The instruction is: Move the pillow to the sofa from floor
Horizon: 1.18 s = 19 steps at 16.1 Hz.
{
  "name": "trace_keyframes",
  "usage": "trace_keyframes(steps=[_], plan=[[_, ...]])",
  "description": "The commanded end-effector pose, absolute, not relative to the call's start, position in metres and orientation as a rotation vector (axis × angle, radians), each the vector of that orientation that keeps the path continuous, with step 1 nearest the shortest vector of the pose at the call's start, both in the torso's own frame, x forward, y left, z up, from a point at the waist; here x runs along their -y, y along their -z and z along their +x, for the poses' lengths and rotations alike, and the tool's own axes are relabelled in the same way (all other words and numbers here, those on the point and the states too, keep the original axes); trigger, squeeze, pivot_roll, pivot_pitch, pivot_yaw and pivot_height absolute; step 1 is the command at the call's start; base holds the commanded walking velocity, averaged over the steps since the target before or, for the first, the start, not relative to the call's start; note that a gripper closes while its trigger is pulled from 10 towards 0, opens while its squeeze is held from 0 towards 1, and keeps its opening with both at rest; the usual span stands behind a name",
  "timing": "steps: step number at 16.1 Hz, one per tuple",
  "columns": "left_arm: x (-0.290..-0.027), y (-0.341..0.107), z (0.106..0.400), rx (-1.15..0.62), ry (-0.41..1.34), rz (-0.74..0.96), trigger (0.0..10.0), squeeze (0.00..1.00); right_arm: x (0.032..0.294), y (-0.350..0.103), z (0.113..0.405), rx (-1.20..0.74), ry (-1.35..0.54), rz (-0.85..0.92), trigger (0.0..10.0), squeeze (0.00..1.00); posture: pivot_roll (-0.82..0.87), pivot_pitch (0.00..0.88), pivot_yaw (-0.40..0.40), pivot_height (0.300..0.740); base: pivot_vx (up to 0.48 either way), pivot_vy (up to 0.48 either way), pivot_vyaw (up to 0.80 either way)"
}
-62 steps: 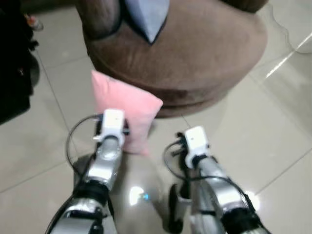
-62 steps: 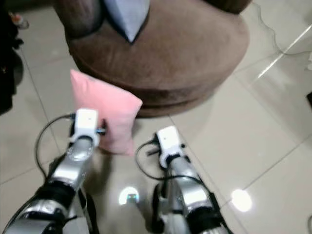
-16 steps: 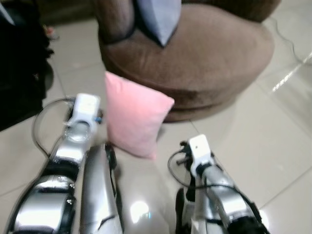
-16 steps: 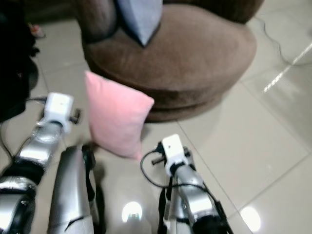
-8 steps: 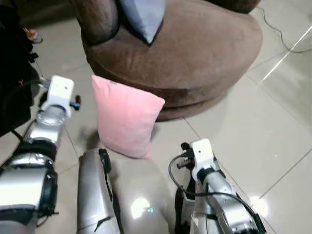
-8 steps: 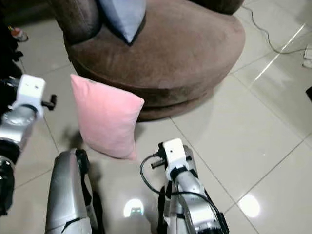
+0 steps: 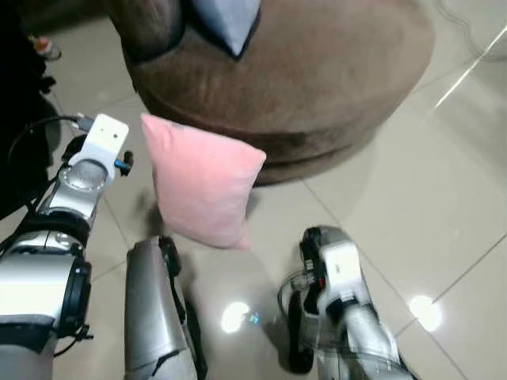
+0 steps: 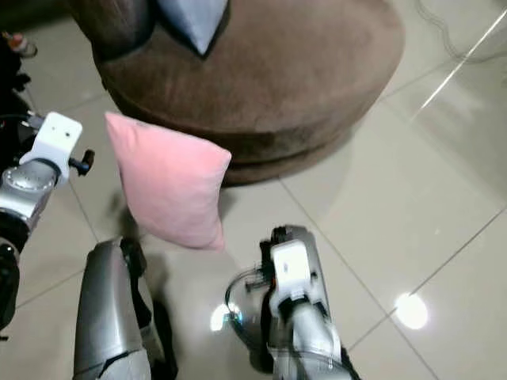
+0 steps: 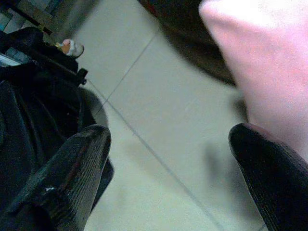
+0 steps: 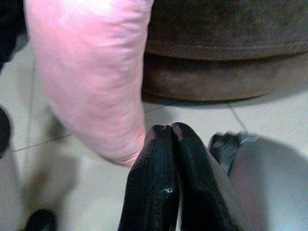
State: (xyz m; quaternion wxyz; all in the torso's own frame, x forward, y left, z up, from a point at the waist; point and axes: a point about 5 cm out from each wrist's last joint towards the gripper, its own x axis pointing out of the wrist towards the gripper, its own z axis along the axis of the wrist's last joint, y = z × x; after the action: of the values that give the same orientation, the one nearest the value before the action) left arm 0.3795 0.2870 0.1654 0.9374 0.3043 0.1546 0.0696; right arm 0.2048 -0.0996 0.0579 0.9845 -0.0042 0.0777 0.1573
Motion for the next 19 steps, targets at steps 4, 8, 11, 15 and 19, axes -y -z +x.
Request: trace_keyframes(steps=[4, 8, 11, 15, 19], plan=[[-0.267, -0.147, 0.380, -0.406, 0.001, 0.723, 10.0, 0.00, 0.113, -0.018, 0.138, -0.442, -0.196, 0.049, 10.0, 0.00, -0.28, 0.483, 0.034, 0.443, 0.000, 0.000, 0.00], [-0.237, -0.125, 0.379, -0.451, 0.158, 0.751, 10.0, 0.00, 0.122, -0.036, 0.100, -0.455, -0.123, 0.056, 10.0, 0.00, -0.38, 0.565, 0.044, 0.443, 0.000, 0.000, 0.00], [-0.226, -0.113, 0.376, -0.476, 0.206, 0.775, 10.0, 0.00, 0.125, -0.043, 0.067, -0.521, -0.069, 0.059, 10.0, 0.00, -0.43, 0.635, 0.043, 0.443, 0.000, 0.000, 0.00], [-0.228, -0.110, 0.374, -0.479, 0.183, 0.737, 10.0, 1.00, 0.125, -0.048, 0.043, -0.593, -0.050, 0.063, 10.0, 0.00, -0.46, 0.672, 0.027, 0.443, 0.000, 0.000, 0.00], [-0.232, -0.106, 0.372, -0.488, 0.171, 0.722, 10.0, 1.00, 0.129, -0.053, 0.037, -0.605, -0.037, 0.056, 10.0, 0.00, -0.48, 0.689, 0.010, 0.443, 0.000, 0.000, 0.00]])
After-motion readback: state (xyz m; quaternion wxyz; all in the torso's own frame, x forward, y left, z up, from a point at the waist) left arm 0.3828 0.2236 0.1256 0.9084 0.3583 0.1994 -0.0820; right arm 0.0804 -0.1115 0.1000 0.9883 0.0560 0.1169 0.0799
